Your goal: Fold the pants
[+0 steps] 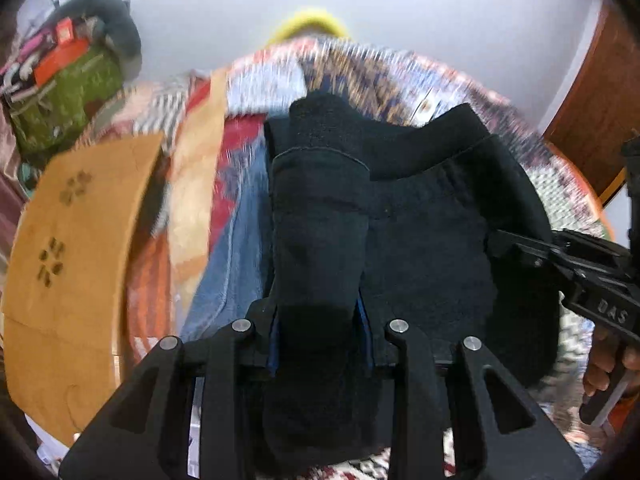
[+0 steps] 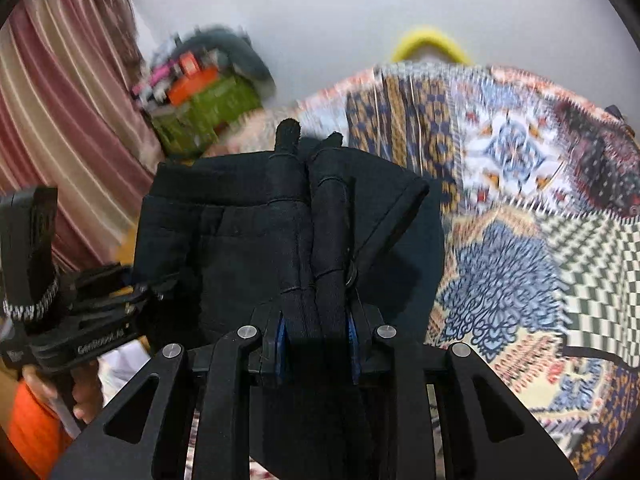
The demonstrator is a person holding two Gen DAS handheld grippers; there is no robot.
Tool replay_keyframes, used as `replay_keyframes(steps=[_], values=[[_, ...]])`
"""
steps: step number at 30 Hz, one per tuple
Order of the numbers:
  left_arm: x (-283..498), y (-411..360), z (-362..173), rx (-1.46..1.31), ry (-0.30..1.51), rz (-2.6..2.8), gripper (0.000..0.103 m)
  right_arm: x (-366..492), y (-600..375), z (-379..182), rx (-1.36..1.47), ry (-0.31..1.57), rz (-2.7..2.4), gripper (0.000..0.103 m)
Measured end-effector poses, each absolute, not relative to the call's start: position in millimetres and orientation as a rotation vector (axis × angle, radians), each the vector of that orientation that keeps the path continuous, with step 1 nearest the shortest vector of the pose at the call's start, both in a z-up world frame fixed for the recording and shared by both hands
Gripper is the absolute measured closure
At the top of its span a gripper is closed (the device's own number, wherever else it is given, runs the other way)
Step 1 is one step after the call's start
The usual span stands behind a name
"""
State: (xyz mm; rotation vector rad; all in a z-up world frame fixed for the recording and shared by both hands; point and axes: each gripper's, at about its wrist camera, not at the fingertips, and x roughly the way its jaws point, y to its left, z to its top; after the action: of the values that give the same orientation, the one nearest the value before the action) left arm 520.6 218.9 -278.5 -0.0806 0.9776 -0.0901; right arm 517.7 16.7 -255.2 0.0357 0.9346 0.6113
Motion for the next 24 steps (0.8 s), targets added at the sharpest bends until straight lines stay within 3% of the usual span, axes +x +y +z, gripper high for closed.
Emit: replay_keyframes(steps=[7, 12, 24], values=[[524.5, 209.9, -300.7, -0.084, 1.002, -0.020, 0.054, 526.4, 3.8, -281.9, 0.011, 1.059, 0.536, 0.068], [499.7, 209.1, -279.7, -0.057, 1.029, 0.017, 0.052, 493.7, -25.9, -250.6, -0.003, 0.999, 0.539, 0.068], [356.7, 163.5, -116.8, 0.048, 0.728, -0.017, 0.052, 355.1, -94.1, -83.1, 0.049, 0.575, 0.625, 0.068]])
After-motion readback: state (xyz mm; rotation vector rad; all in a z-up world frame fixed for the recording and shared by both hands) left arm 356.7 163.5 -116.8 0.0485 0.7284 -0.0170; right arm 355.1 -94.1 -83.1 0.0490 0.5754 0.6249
